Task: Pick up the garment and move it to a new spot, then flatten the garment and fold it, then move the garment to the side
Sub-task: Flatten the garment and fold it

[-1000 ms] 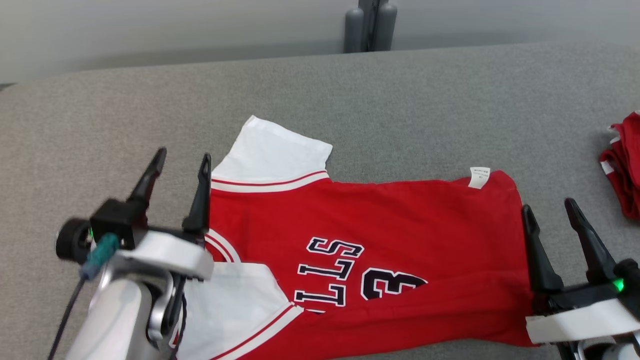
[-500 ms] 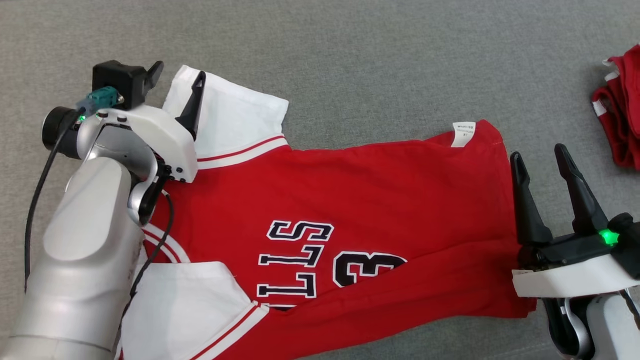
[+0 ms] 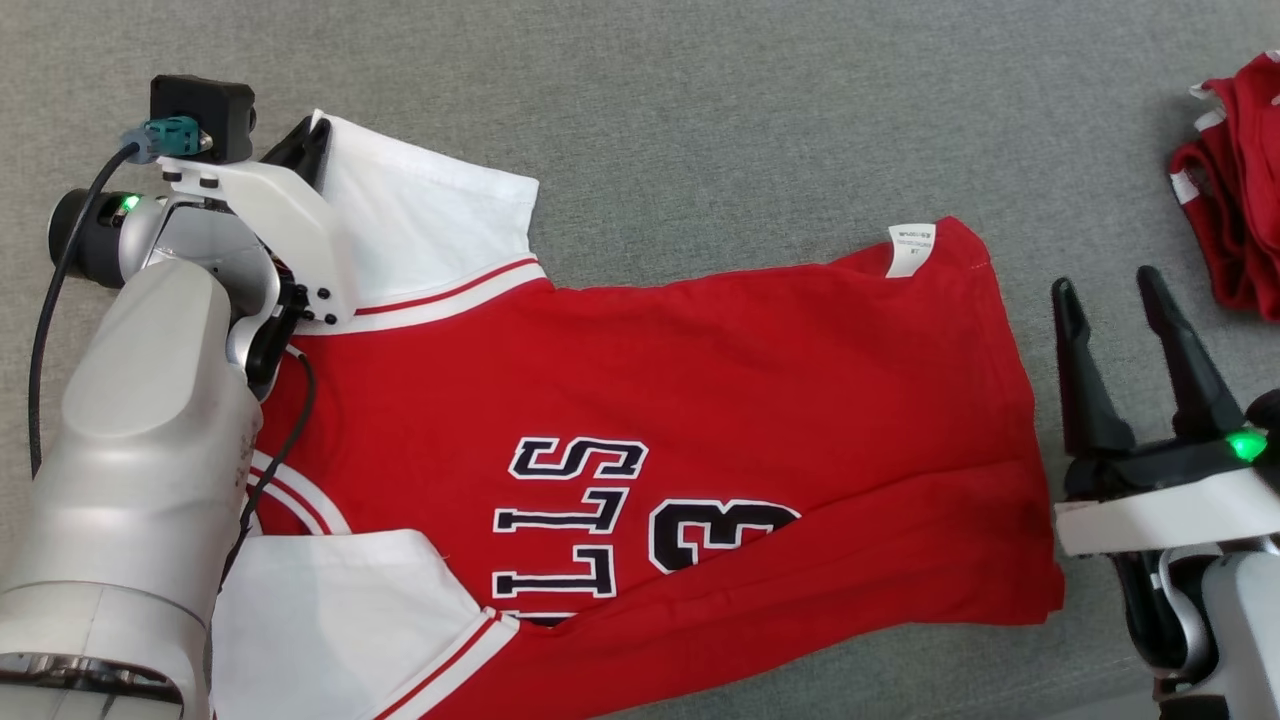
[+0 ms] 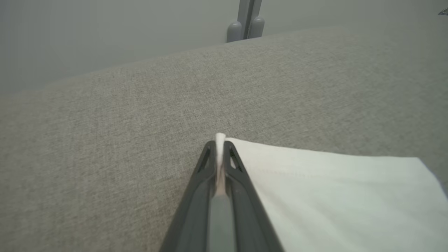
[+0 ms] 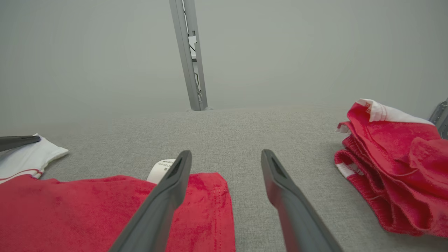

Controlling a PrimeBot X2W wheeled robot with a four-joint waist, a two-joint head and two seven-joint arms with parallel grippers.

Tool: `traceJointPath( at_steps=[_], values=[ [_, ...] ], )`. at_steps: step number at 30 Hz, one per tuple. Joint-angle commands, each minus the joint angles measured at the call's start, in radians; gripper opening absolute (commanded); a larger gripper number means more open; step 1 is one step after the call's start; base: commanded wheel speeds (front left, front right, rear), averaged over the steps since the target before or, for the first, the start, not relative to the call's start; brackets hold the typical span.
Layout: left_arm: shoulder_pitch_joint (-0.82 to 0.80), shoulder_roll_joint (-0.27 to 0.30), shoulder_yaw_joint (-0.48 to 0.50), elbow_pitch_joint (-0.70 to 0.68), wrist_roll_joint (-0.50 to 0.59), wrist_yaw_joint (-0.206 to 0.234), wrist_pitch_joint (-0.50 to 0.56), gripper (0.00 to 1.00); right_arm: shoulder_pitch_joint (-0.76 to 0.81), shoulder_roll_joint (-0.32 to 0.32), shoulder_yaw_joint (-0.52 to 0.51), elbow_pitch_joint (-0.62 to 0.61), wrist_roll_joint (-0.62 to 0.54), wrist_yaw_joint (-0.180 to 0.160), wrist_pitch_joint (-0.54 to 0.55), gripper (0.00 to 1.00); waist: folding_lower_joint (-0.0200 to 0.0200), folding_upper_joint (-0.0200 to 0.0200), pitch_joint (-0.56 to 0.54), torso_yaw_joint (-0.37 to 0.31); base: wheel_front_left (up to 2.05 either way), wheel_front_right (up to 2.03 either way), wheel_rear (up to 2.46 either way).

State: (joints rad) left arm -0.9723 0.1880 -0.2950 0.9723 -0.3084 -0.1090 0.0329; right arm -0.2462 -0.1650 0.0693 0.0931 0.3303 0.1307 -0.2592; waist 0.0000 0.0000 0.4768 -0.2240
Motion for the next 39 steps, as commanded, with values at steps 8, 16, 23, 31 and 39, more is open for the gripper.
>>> traceJointPath(
  at_steps=[8,16,23,31,39],
  values=[
    [-0.073,-0.026,-0.03,0.04,0.01,-0.008,-0.105,0.0,-0.119,-0.102,0.055,0.184,0.071,0.0,0.018,1.0,0.0,0.0,0.007,0.06,0.0,0.0,0.0],
    [-0.102,-0.046,-0.053,0.069,-0.004,-0.015,-0.154,0.0,-0.229,-0.172,0.195,0.352,0.163,0.0,0.117,1.0,0.0,0.0,0.013,0.099,0.0,0.0,0.0],
    [-0.105,-0.046,-0.062,0.065,-0.027,-0.021,-0.207,0.0,-0.295,-0.232,0.277,0.374,0.265,0.0,0.128,0.0,0.0,0.0,0.003,0.118,0.0,0.0,0.0],
    [-0.064,-0.028,-0.065,-0.034,-0.045,-0.02,-0.261,0.0,-0.298,-0.293,0.269,0.289,0.348,0.0,0.104,0.0,0.0,0.0,-0.042,0.138,0.0,0.0,0.0],
    [0.059,-0.016,-0.035,-0.202,-0.099,-0.014,-0.266,0.0,-0.236,-0.305,0.243,0.228,0.461,0.0,0.133,0.0,0.0,0.0,-0.071,0.156,0.0,0.0,0.0]
  ],
)
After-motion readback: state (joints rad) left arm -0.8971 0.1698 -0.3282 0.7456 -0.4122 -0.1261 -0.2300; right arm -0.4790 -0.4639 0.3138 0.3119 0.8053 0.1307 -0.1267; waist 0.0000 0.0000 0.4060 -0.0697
